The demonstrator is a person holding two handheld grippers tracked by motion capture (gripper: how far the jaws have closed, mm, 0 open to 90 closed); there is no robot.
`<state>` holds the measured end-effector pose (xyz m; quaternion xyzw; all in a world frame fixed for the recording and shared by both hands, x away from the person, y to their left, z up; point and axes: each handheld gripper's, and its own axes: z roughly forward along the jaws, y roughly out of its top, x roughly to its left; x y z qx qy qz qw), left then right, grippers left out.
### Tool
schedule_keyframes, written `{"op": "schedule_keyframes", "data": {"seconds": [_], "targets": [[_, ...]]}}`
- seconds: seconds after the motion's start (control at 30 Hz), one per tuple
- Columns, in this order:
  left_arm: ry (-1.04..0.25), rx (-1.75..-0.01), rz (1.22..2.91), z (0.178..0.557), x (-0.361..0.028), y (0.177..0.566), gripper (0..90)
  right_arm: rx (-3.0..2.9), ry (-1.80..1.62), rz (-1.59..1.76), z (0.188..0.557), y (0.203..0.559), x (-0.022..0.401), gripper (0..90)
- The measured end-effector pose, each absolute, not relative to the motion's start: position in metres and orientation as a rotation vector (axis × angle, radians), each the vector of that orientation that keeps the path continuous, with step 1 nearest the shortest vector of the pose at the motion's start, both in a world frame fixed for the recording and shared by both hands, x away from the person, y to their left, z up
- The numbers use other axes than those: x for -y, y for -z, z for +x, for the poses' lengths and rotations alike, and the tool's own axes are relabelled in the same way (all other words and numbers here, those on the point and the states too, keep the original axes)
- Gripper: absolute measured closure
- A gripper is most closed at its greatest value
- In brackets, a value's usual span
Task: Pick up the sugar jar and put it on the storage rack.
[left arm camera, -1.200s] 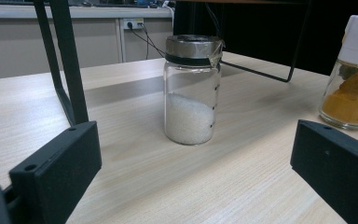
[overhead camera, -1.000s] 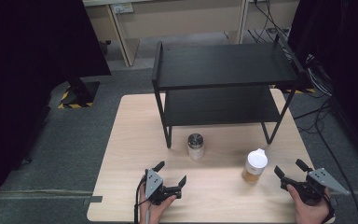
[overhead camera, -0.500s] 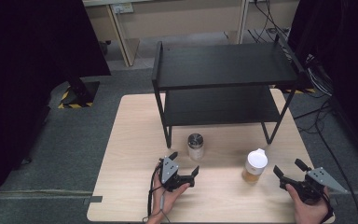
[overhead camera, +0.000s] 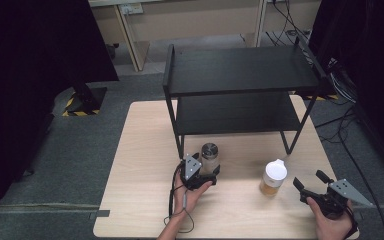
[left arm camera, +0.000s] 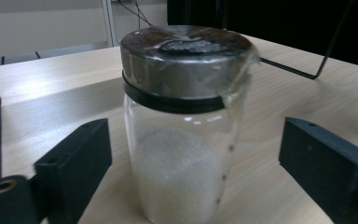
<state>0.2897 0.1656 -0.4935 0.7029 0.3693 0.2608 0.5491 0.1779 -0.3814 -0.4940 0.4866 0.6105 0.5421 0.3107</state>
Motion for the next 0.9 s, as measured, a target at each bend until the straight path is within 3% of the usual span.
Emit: {"op": "schedule_keyframes", "data": {"seconds": [0.43, 0.9], "targets": [[-0.629, -0.902, 1.690, 0.303, -0.156, 0.489, 30.4, -1.611, -1.441, 1.285, 0.178, 0.495, 0.383, 6.2], [-0.650, -0.886, 1.640, 0.288, -0.162, 0.492, 31.0, -1.610, -1.448, 1.286, 0.178, 0.495, 0.384, 6.3]]}}
